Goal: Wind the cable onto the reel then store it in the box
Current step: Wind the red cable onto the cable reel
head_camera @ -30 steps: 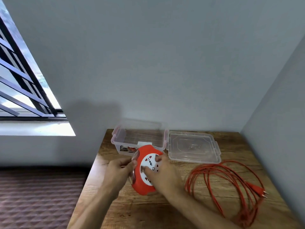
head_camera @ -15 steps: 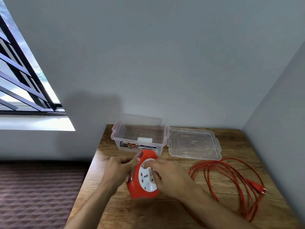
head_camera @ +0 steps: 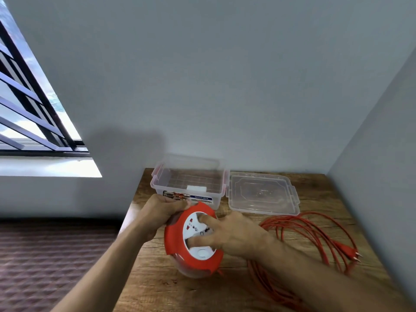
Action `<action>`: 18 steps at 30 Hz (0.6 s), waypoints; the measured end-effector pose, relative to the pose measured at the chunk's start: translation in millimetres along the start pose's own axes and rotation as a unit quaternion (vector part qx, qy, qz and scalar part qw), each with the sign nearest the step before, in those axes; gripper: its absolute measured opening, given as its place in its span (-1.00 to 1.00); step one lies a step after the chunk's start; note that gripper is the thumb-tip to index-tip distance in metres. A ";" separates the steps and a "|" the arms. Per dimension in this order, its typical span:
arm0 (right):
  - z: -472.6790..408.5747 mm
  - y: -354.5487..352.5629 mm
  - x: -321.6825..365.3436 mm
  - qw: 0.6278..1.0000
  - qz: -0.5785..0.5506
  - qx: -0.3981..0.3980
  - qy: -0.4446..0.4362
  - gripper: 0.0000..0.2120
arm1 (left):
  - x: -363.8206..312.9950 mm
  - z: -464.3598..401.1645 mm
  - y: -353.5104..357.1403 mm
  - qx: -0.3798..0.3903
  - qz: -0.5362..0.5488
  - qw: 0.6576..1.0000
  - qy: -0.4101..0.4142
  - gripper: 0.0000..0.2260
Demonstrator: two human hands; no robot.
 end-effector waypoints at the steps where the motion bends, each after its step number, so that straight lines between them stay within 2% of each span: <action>1: -0.8 1.3 -0.9 1.000 0.009 -0.008 0.017 -0.43 | 1.2 2.0 1.1 -0.010 0.000 1.000 0.011 -0.80; 3: -1.3 1.3 -8.4 0.991 -0.023 -0.030 0.127 -0.43 | 3.0 7.7 4.6 -0.030 0.027 0.998 0.044 -0.87; 5: 6.1 4.3 -21.1 0.947 -0.132 -0.047 0.291 -0.35 | 4.8 16.5 8.3 -0.053 0.060 0.993 0.086 -0.92; 7: 16.5 10.6 -27.7 0.856 -0.261 -0.099 0.435 -0.32 | 9.2 24.7 15.3 -0.071 0.062 0.988 0.120 -0.91; 9: 21.3 18.8 -23.7 0.758 -0.372 -0.145 0.515 -0.33 | 15.3 32.0 22.6 -0.093 0.048 0.985 0.133 -0.89; 11: 22.9 28.7 -17.1 0.674 -0.455 -0.167 0.557 -0.36 | 22.1 35.3 28.6 -0.099 0.044 0.986 0.126 -0.85; 13: 24.1 40.7 -12.0 0.614 -0.513 -0.176 0.574 -0.41 | 23.1 36.2 33.0 -0.097 0.014 0.987 0.126 -0.83; 16: 22.5 51.3 -3.8 0.571 -0.563 -0.151 0.578 -0.54 | 15.1 36.1 36.8 -0.110 -0.085 0.980 0.142 -0.79; 18: 20.4 54.5 3.1 0.532 -0.613 -0.145 0.566 -0.53 | 6.5 37.3 41.4 -0.114 -0.150 0.971 0.150 -0.85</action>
Point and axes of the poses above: each hand's wrist, its own z-axis away from the middle knuckle, its own y-axis out of the palm, x = y × z, the point moved 6 cm from there along -z, towards the middle knuckle, and after that the axes turned 5 degrees about -y, right-handed, at the moved point
